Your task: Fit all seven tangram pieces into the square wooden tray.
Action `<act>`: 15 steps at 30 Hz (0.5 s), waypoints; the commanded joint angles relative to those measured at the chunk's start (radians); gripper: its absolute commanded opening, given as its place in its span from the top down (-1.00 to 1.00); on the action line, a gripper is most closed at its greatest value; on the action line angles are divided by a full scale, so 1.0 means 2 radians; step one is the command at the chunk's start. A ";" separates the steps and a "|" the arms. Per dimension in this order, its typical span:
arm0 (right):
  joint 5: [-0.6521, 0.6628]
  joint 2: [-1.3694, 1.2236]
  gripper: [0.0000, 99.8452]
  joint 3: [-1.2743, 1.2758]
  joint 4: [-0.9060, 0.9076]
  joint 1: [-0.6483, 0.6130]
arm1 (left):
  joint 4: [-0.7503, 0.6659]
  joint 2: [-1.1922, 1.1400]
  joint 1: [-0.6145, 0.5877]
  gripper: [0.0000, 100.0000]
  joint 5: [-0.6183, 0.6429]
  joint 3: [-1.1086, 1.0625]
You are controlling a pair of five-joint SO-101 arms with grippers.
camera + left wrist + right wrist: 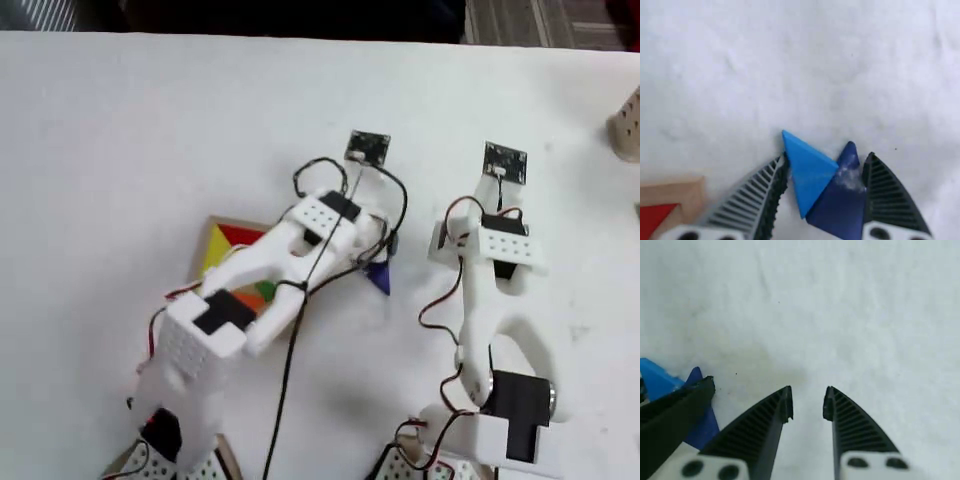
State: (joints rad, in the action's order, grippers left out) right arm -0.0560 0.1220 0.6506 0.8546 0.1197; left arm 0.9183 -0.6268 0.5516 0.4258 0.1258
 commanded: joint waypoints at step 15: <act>0.006 0.017 0.79 -0.002 -0.014 -0.014 | 0.105 -0.036 0.001 0.89 -0.021 0.090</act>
State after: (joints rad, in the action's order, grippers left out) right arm -0.0560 0.1220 0.6506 0.8516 0.1043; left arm 1.1224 -0.7020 0.5562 0.4181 0.2854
